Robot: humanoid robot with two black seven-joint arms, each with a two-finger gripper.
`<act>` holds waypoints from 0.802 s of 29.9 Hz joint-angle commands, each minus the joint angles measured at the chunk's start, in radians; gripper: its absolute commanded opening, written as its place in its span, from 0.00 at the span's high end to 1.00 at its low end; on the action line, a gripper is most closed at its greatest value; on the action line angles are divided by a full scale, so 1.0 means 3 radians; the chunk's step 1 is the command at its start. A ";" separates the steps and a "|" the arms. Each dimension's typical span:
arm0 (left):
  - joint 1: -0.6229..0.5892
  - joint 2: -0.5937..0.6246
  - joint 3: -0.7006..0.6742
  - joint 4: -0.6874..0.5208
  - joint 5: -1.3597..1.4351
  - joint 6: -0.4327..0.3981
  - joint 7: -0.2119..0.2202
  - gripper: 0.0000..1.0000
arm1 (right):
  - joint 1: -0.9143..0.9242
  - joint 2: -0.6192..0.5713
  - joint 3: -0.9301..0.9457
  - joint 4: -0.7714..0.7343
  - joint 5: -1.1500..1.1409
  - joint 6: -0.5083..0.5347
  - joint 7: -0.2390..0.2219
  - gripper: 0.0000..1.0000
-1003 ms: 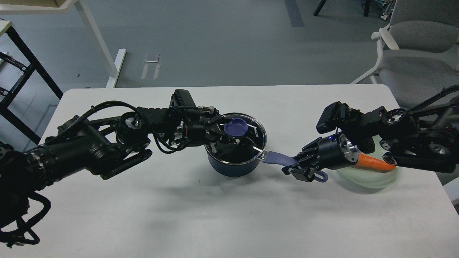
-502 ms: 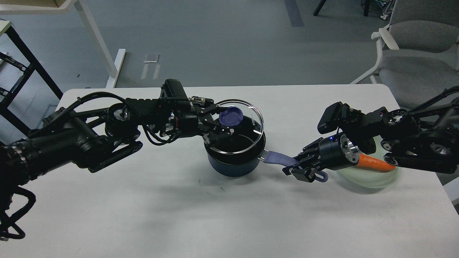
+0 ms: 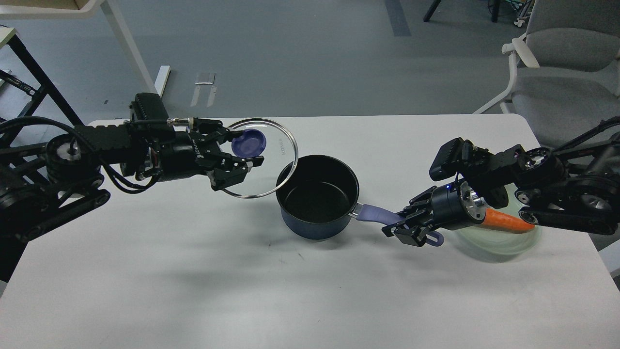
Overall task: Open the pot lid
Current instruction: 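Lift the glass lid off the pot with the left gripper, then lower the lid onto the table beside the pot and release it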
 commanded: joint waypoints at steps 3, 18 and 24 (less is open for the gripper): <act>0.0407 0.0348 0.0003 0.0025 -0.0011 0.0389 0.0001 0.65 | 0.0000 -0.0005 0.0000 0.0005 0.0000 0.0000 0.0000 0.64; 0.1190 0.0436 0.0003 0.0510 -0.0001 0.0875 0.0001 0.64 | 0.0000 -0.0025 0.0000 0.0005 0.0000 0.0000 0.0000 0.63; 0.1272 0.0451 0.0095 0.0649 0.0004 0.0942 0.0001 0.63 | 0.0000 -0.0025 0.0000 0.0005 0.0000 0.0000 0.0000 0.63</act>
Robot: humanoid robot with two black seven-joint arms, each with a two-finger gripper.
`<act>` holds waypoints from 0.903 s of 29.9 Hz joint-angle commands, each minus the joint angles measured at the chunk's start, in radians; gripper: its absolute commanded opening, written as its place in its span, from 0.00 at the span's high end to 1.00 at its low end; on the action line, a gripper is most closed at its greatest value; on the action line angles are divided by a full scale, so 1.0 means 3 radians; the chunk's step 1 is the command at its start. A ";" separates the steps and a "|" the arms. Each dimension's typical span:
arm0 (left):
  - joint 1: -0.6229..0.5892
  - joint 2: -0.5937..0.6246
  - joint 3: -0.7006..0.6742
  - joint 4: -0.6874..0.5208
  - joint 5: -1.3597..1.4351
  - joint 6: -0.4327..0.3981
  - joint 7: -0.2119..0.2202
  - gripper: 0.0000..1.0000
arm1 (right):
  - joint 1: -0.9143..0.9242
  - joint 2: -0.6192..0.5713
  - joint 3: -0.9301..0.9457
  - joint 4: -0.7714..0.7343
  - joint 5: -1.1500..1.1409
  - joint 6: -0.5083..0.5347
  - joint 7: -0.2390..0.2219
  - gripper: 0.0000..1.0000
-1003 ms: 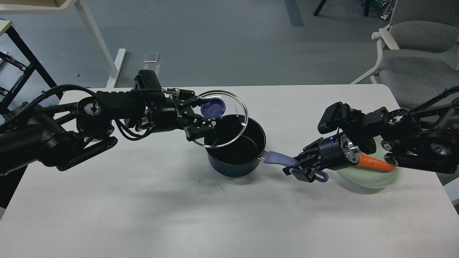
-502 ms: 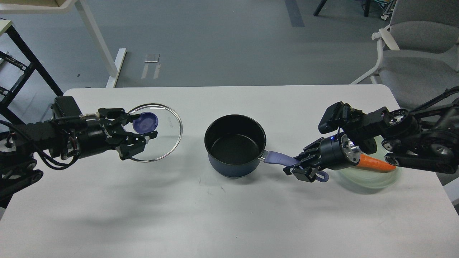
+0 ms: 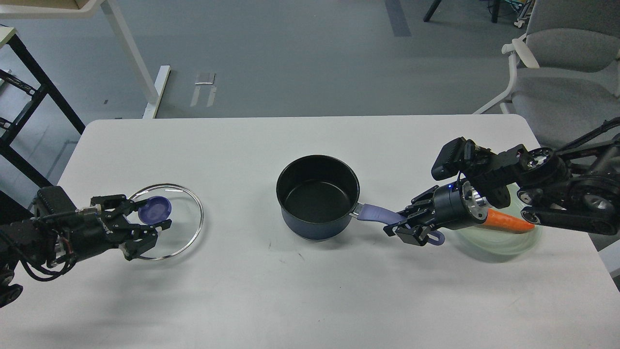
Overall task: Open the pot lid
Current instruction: 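Lower the lid onto the table beside the pot and release it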
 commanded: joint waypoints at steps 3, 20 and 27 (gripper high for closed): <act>0.0018 0.0008 0.0137 0.0127 -0.0009 0.0057 0.0000 0.61 | 0.0000 -0.0001 0.0000 0.0000 0.0000 0.0000 0.0000 0.63; 0.0018 -0.0017 0.0214 0.0169 -0.0020 0.0087 0.0000 0.18 | 0.0000 -0.0001 0.0000 0.0000 0.0000 0.0000 0.0000 0.63; -0.0048 0.0003 0.0199 0.0092 -0.0121 0.0093 0.0000 0.03 | -0.0010 -0.0001 0.0000 0.0000 0.0000 0.0000 0.0000 0.62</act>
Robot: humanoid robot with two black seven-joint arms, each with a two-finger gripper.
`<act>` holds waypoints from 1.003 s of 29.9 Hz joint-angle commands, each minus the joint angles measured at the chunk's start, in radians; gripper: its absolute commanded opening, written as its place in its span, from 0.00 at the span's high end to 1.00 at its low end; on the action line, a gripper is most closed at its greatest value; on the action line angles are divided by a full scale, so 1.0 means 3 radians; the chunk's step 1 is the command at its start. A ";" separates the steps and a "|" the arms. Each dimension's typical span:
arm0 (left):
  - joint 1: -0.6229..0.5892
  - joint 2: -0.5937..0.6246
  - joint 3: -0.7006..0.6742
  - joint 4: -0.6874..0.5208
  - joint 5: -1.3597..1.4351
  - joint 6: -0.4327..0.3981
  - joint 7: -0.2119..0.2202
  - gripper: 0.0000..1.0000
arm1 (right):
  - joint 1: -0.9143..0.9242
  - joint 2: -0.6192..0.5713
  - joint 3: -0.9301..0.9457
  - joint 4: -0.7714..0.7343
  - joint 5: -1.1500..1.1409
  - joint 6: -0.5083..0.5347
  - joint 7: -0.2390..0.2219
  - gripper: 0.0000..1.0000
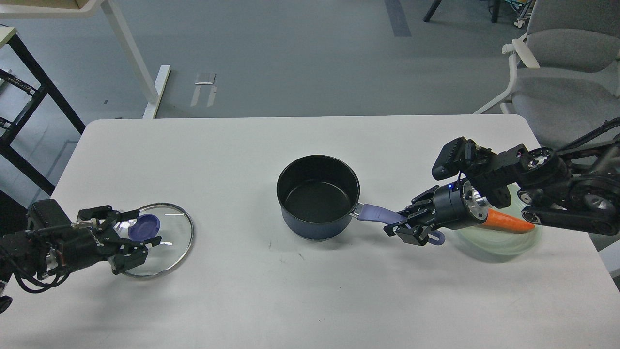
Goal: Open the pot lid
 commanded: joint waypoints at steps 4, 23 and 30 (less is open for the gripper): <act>-0.0138 0.0157 -0.0002 -0.0331 -0.0405 -0.0089 0.0000 0.02 | -0.0005 0.0001 0.0000 0.0000 0.0000 0.0000 0.0000 0.62; -0.1059 0.0449 -0.0175 -0.0823 -0.4710 -0.2309 0.0000 0.01 | -0.0010 -0.0020 0.0000 0.0020 0.0010 -0.0046 0.0000 0.22; -0.1054 0.0418 -0.0318 -0.0823 -0.5166 -0.2401 0.0000 0.01 | 0.0041 -0.0188 0.0005 0.0133 0.0250 -0.0046 0.0000 0.03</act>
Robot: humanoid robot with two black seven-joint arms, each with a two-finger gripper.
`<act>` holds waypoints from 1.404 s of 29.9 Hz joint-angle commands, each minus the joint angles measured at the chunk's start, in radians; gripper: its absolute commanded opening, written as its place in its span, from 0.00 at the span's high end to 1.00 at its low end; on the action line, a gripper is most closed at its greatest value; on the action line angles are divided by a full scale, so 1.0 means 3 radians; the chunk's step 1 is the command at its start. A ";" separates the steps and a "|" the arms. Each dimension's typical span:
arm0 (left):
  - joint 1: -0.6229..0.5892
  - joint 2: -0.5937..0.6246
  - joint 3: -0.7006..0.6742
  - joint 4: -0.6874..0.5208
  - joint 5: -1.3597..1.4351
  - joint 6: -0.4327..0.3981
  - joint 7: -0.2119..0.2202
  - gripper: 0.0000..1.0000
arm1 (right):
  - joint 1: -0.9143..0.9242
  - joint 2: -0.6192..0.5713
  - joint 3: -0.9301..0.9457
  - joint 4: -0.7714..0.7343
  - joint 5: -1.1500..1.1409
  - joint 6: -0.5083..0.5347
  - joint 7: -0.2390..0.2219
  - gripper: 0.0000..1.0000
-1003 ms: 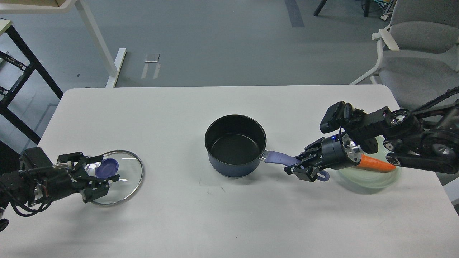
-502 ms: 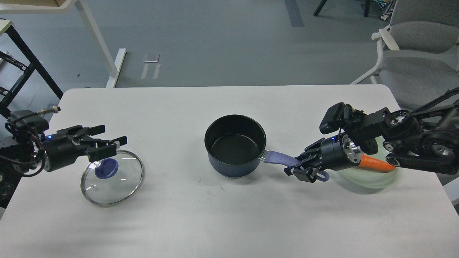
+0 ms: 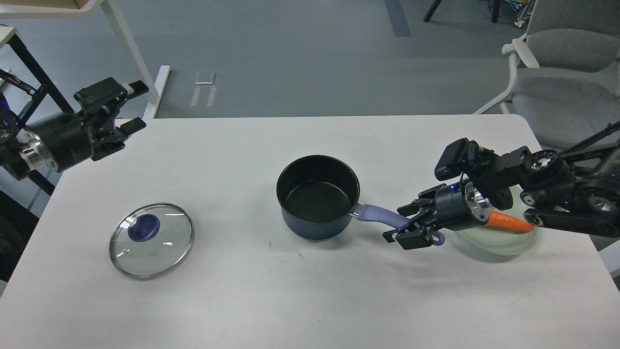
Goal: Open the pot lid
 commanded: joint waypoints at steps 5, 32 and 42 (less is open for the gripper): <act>0.0002 -0.0059 -0.0062 0.0015 -0.0441 -0.0011 -0.0001 0.01 | 0.0246 -0.0397 0.0087 0.0250 0.0237 -0.0010 0.0000 0.03; 0.0671 -0.0754 -0.1028 0.0317 -0.1536 -0.0027 0.0309 0.01 | -0.1301 -0.1390 0.2351 0.0302 0.4684 0.0087 0.0000 0.02; 0.1285 -0.1051 -0.1637 0.0322 -0.1521 -0.0159 0.0677 0.01 | -0.2013 -0.1140 0.2884 -0.0337 0.5253 0.1140 0.0000 0.02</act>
